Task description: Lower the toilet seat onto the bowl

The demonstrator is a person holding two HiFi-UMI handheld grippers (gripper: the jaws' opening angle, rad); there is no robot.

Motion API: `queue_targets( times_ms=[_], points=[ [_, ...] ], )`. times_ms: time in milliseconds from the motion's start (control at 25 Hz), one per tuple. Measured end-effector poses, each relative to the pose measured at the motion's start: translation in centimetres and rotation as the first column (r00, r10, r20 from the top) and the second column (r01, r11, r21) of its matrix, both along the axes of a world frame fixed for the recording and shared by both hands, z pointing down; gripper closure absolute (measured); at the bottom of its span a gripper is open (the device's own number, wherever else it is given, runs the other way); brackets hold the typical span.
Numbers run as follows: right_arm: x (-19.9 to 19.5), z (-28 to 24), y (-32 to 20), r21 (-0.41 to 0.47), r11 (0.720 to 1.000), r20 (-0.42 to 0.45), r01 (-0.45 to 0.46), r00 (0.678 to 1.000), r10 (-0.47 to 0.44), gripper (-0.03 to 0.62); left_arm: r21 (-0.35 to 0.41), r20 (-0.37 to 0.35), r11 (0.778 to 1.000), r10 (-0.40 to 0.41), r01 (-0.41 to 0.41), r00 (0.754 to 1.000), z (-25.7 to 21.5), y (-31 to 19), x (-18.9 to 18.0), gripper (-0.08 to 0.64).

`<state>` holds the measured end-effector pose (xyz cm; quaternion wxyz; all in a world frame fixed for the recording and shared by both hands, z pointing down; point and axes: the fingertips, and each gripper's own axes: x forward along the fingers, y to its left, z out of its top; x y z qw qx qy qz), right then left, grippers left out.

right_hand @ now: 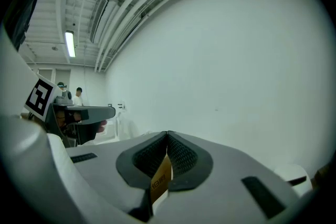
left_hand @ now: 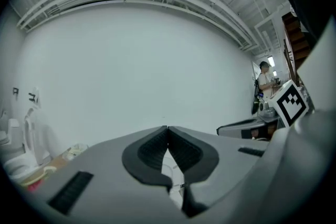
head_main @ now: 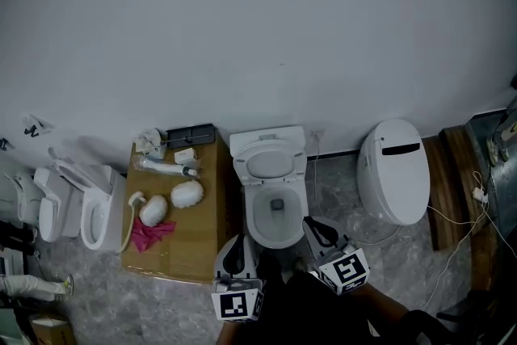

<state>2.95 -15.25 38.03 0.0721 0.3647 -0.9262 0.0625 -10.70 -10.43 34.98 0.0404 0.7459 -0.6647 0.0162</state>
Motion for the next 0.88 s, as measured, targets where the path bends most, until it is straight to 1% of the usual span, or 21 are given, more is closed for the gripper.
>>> queue_targets(
  times_ms=[200, 320, 400, 520, 600, 640, 720, 800, 880],
  points=[
    [-2.2, 1.1, -4.1, -0.003, 1.000, -0.023, 0.010, 1.000, -0.010, 0.566, -0.086, 0.039, 0.996, 0.011, -0.008, 0.999, 2.8, -4.7, -2.6, 0.551],
    [-3.4, 1.8, -6.9, -0.004, 1.000, -0.059, 0.010, 0.998, -0.010, 0.566, -0.123, 0.054, 0.991, 0.061, -0.054, 0.997, 4.0, -8.2, -3.5, 0.551],
    [-4.2, 2.5, -8.9, -0.020, 1.000, -0.090, 0.007, 0.996, -0.009, 0.566, -0.143, 0.065, 0.986, 0.100, -0.090, 0.993, 4.4, -10.7, -4.0, 0.551],
    [-5.8, 4.2, -12.3, -0.054, 0.998, -0.139, 0.016, 0.990, -0.024, 0.565, -0.179, 0.083, 0.970, 0.181, -0.164, 0.980, 5.9, -14.5, -4.9, 0.551],
    [-6.7, 5.9, -14.7, -0.067, 0.997, -0.189, 0.033, 0.981, -0.046, 0.565, -0.202, 0.090, 0.949, 0.265, -0.242, 0.960, 7.4, -17.3, -5.0, 0.551],
    [-7.0, 6.8, -15.9, -0.076, 0.996, -0.219, 0.042, 0.974, -0.058, 0.565, -0.226, 0.099, 0.933, 0.308, -0.280, 0.946, 8.3, -18.4, -4.9, 0.551],
    [-7.7, 8.7, -17.6, -0.100, 0.993, -0.285, 0.058, 0.955, -0.084, 0.563, -0.297, 0.140, 0.893, 0.392, -0.339, 0.909, 10.6, -20.1, -4.9, 0.551],
    [-8.1, 10.8, -19.1, -0.128, 0.989, -0.349, 0.070, 0.931, -0.111, 0.563, -0.371, 0.180, 0.854, 0.451, -0.364, 0.874, 13.3, -21.6, -5.3, 0.551],
    [-8.3, 13.1, -21.1, -0.162, 0.984, -0.411, 0.078, 0.901, -0.139, 0.560, -0.417, 0.196, 0.827, 0.487, -0.377, 0.851, 15.4, -23.6, -5.9, 0.549]
  ],
)
